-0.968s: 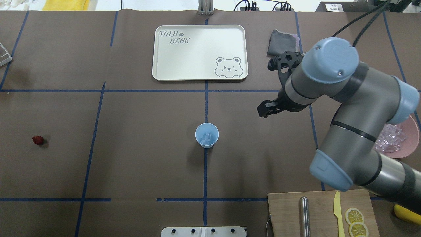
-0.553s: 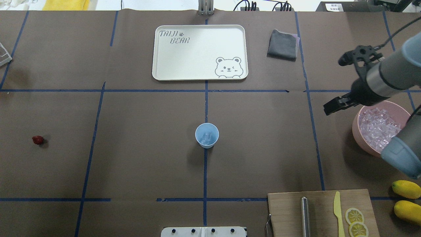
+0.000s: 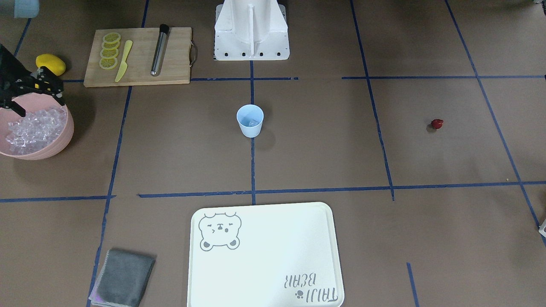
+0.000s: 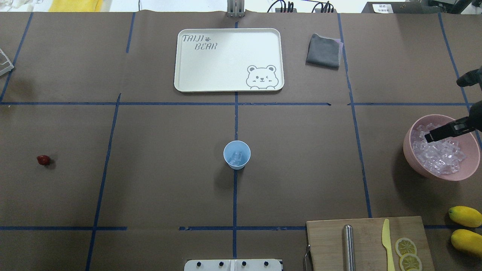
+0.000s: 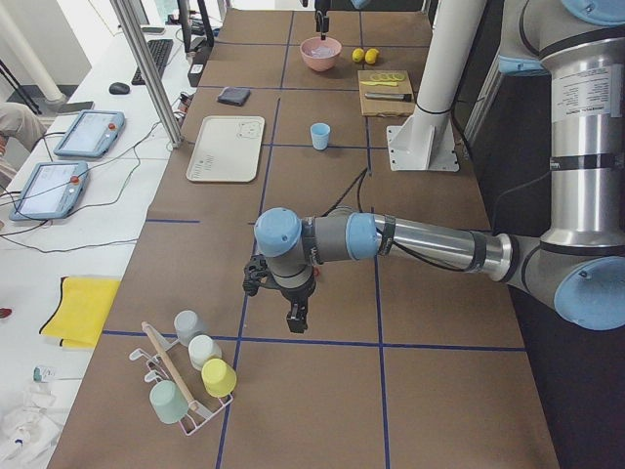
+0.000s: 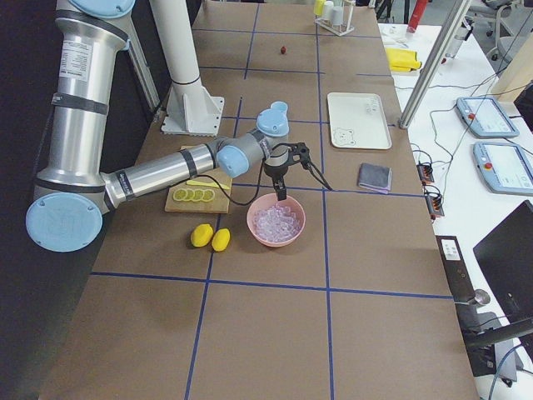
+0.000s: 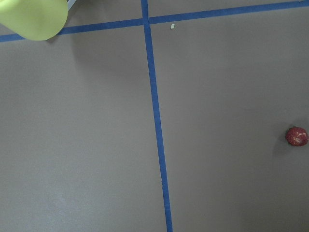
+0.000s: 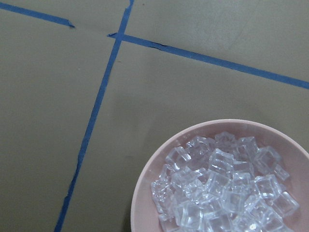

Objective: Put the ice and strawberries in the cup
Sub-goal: 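Move the right gripper back to the pink bowl, then lower the right gripper into the bowl and grasp a third ice cube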

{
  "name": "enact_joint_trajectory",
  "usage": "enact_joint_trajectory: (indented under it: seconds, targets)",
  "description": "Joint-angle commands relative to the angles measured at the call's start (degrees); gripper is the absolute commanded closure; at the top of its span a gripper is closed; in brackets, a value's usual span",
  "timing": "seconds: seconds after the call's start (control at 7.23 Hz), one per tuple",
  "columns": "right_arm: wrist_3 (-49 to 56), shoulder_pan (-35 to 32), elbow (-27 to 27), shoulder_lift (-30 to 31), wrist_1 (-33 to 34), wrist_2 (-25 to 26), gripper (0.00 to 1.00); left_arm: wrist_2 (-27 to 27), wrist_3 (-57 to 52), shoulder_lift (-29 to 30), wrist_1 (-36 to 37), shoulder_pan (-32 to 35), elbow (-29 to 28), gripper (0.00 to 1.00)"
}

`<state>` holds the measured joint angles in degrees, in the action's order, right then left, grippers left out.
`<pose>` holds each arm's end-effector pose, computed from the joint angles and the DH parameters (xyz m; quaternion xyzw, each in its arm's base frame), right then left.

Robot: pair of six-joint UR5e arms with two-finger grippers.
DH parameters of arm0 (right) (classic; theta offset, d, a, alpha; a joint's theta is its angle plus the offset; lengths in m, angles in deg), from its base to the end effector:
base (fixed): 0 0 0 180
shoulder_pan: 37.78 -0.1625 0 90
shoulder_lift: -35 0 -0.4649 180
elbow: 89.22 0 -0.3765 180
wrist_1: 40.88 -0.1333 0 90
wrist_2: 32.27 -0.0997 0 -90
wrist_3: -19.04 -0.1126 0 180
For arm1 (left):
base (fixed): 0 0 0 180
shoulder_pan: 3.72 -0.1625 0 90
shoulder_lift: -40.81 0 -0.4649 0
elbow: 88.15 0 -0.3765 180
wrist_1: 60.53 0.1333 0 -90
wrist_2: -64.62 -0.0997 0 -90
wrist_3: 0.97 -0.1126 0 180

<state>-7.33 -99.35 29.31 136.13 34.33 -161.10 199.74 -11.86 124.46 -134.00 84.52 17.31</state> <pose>-0.1356 -0.3822 0.5272 0.0852 -0.4039 -0.1084 0.9044 -0.0409 -0.4104 0.6566 -0.0291 0.3864 0.0769 0.9187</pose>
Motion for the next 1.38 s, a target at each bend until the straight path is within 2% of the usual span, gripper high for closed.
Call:
enact_joint_trajectory:
  seconds: [0.0, 0.14, 0.41, 0.97, 1.24]
  targets:
    - [0.37, -0.66, -0.66, 1.96, -0.32, -0.28, 0.00, -0.03, 0.00, 0.01, 0.00, 0.00, 0.01, 0.00]
    - [0.36, -0.57, -1.88, 1.18, -0.50, -0.02, 0.00, -0.03, 0.00, 0.01, 0.00, 0.00, 0.01, 0.00]
    - [-0.95, -0.40, -6.53, 1.09, -7.06, 0.60, 0.02, -0.03, 0.00, 0.10, 0.00, 0.00, 0.01, 0.00]
    - [-3.58, 6.09, -7.08, 1.00, -7.53, 4.89, 0.11, -0.03, 0.00, 0.45, 0.00, 0.00, 0.10, 0.00]
    - [-3.68, 7.33, -7.95, -0.48, -7.53, 5.26, 0.17, 0.06, 0.00, 0.45, 0.00, 0.00, 0.10, 0.00]
